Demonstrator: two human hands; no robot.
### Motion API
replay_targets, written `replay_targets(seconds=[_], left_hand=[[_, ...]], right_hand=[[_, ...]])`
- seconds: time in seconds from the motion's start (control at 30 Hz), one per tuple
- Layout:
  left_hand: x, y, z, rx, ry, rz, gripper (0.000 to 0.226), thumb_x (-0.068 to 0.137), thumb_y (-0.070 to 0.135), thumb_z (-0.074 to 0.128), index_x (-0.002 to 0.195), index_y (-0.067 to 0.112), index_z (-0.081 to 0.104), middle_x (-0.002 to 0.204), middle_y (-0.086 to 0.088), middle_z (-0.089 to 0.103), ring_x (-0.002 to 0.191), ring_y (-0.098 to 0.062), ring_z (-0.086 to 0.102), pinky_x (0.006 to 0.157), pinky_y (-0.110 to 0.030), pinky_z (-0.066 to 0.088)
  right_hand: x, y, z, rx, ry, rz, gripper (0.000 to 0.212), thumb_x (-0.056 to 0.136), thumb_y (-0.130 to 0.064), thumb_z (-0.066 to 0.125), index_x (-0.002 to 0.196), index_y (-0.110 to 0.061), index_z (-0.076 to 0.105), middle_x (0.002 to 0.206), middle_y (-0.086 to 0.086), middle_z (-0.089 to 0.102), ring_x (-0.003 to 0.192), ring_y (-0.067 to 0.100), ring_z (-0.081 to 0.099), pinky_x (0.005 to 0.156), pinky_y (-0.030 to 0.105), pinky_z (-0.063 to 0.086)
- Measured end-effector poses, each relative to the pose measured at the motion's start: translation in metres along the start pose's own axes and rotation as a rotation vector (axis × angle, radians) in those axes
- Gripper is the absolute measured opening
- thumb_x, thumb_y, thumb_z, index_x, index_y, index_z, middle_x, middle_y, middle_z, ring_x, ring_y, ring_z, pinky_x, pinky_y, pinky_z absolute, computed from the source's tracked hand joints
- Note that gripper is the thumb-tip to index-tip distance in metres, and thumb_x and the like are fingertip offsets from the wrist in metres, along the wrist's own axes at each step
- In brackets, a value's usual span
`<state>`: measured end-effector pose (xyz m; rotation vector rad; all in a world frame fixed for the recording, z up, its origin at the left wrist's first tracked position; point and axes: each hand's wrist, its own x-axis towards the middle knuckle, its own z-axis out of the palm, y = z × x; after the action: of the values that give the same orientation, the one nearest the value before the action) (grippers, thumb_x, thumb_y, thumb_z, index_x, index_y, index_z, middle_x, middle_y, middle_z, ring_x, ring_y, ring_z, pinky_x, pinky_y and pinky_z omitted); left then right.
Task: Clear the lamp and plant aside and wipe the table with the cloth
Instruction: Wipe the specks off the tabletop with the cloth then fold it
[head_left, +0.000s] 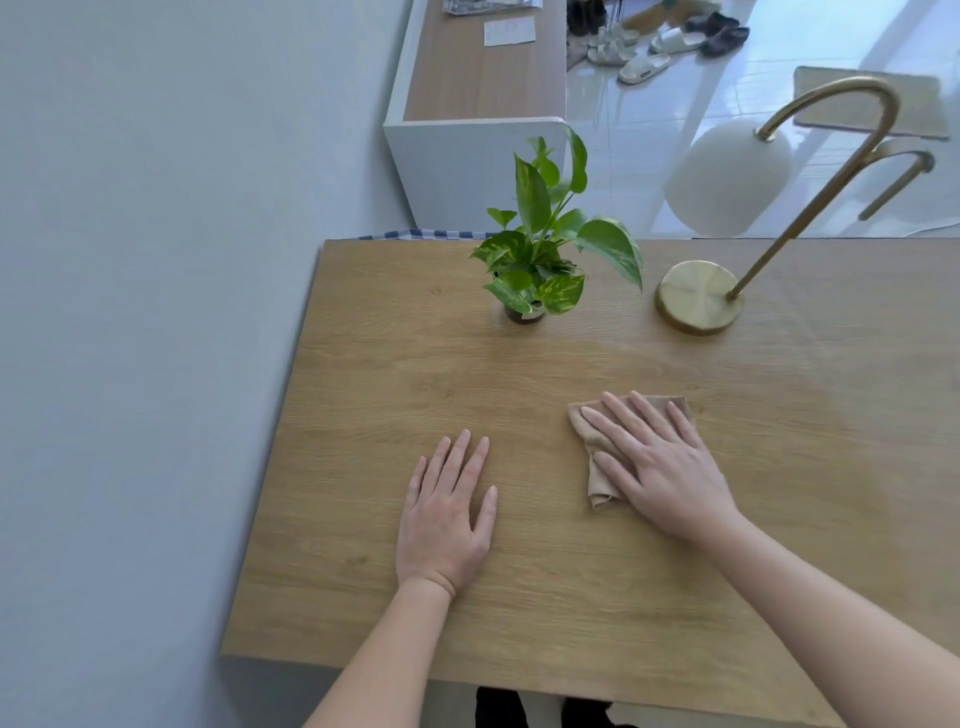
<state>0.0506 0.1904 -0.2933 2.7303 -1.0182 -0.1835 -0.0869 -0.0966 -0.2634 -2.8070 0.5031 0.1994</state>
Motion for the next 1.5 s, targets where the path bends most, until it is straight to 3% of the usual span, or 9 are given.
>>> replay_targets(seconds=[0.2,0.27,0.57,0.87,1.1,1.33,1.5], left_hand=[[0.004,-0.002,0.001,-0.026,0.019,-0.005,0.060,0.114,0.053,0.030,0.172,0.043,0.018,0.181,0.017,0.015,0.167,-0.005,0.004,0.136,-0.034,0.000],[0.001,-0.002,0.002,-0.030,0.020,-0.004,0.060,0.114,0.051,0.032,0.172,0.043,0.019,0.180,0.017,0.016,0.167,-0.005,0.005,0.136,-0.035,0.002],[-0.001,0.003,-0.007,-0.057,0.011,-0.008,0.059,0.113,0.050,0.033,0.171,0.042,0.024,0.179,0.015,0.022,0.167,-0.007,0.011,0.136,-0.035,0.001],[-0.005,0.005,-0.007,-0.077,0.022,0.008,0.057,0.114,0.044,0.036,0.171,0.035,0.030,0.179,0.009,0.025,0.167,-0.013,0.016,0.137,-0.043,0.010],[-0.034,0.009,-0.009,-0.156,0.010,-0.049,0.056,0.115,0.036,0.039,0.169,0.025,0.036,0.178,0.000,0.031,0.168,-0.021,0.017,0.137,-0.042,0.010],[-0.081,-0.007,-0.019,-0.159,-0.156,0.005,0.062,0.117,0.046,0.027,0.174,0.033,0.010,0.182,0.010,0.002,0.168,-0.012,-0.007,0.137,-0.038,-0.001],[-0.084,-0.016,-0.037,-0.160,-0.237,0.035,0.063,0.116,0.049,0.029,0.174,0.036,0.008,0.182,0.013,-0.002,0.168,-0.010,-0.007,0.137,-0.036,-0.002]], right_hand=[[0.057,-0.037,0.002,0.071,0.094,0.333,0.060,0.107,-0.071,0.008,0.165,-0.059,0.001,0.179,-0.018,0.002,0.166,0.015,-0.005,0.133,0.048,-0.010],[0.063,-0.054,0.011,0.076,0.097,0.369,0.063,0.105,-0.072,0.010,0.166,-0.057,0.001,0.179,-0.016,0.000,0.166,0.018,-0.007,0.132,0.049,-0.013],[-0.002,-0.085,0.040,0.052,0.075,0.188,0.066,0.107,-0.073,0.018,0.167,-0.055,-0.002,0.180,-0.011,0.000,0.166,0.019,-0.008,0.133,0.053,-0.007],[-0.103,-0.122,0.078,0.031,0.093,0.101,0.067,0.108,-0.070,0.027,0.168,-0.054,0.002,0.180,-0.010,0.007,0.167,0.020,-0.001,0.132,0.054,-0.002],[-0.148,-0.133,0.091,0.004,0.059,0.072,0.065,0.108,-0.070,0.024,0.168,-0.053,0.006,0.180,-0.012,0.007,0.167,0.020,0.002,0.131,0.054,0.001],[-0.150,-0.139,0.069,0.055,-0.092,0.111,0.064,0.104,-0.076,0.012,0.162,-0.062,-0.012,0.178,-0.019,-0.012,0.162,0.013,-0.024,0.130,0.047,-0.020],[-0.148,-0.142,0.042,0.149,-0.182,0.117,0.061,0.107,-0.070,0.023,0.163,-0.064,0.001,0.175,-0.023,-0.011,0.163,0.009,-0.018,0.132,0.046,-0.016]])
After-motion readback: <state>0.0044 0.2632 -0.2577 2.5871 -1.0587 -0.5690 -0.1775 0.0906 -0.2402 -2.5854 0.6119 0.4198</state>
